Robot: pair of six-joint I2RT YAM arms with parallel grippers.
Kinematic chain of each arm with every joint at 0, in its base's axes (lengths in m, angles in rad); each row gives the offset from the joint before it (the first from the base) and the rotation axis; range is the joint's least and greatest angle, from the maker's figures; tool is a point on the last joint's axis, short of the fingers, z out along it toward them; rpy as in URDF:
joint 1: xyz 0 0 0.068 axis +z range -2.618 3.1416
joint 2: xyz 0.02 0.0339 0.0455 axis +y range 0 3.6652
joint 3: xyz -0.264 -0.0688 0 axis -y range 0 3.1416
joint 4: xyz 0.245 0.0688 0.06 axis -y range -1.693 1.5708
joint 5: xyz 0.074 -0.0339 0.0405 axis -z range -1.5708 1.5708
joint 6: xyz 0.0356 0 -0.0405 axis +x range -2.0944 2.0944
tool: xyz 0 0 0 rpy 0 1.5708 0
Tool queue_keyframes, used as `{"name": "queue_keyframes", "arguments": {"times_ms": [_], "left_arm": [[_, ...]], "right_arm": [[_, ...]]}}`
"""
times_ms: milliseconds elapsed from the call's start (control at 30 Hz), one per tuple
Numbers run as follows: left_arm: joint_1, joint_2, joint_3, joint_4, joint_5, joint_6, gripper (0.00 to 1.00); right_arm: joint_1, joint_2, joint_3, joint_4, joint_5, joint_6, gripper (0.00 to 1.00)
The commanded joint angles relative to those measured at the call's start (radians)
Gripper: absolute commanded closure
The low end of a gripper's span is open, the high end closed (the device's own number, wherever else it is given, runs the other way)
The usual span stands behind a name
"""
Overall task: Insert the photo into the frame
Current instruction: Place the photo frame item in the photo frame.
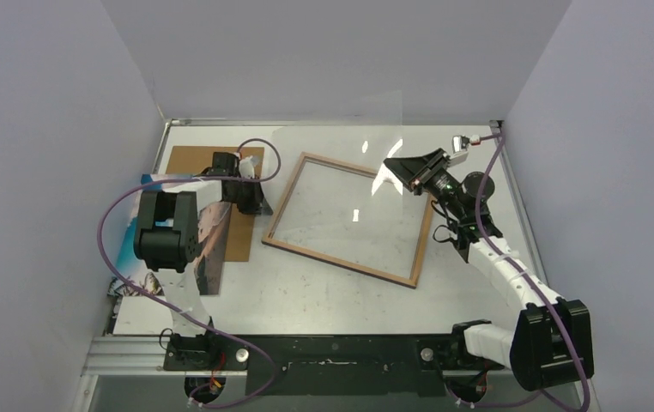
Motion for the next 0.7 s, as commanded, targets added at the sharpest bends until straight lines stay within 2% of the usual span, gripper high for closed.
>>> {"name": "queue_keyframes", "arguments": {"times_ms": [0,367,667], "left_arm": [[0.057,-0.034,-0.032,0.03,0.044,-0.056,0.99],[0.091,-0.088,-0.085,0.149,0.013,-0.132,0.99],[0.09,-0.106,-0.066,0.165,0.014,-0.133,0.99]], "right_arm": [[-0.013,0.025,-0.141,0.253,0.068,0.173,0.95],[-0.01,-0.002,-0.234,0.022,0.188,-0.045,0.95],[-0.023,0.021,-0.328,0.012,0.214,-0.086,0.95]]}}
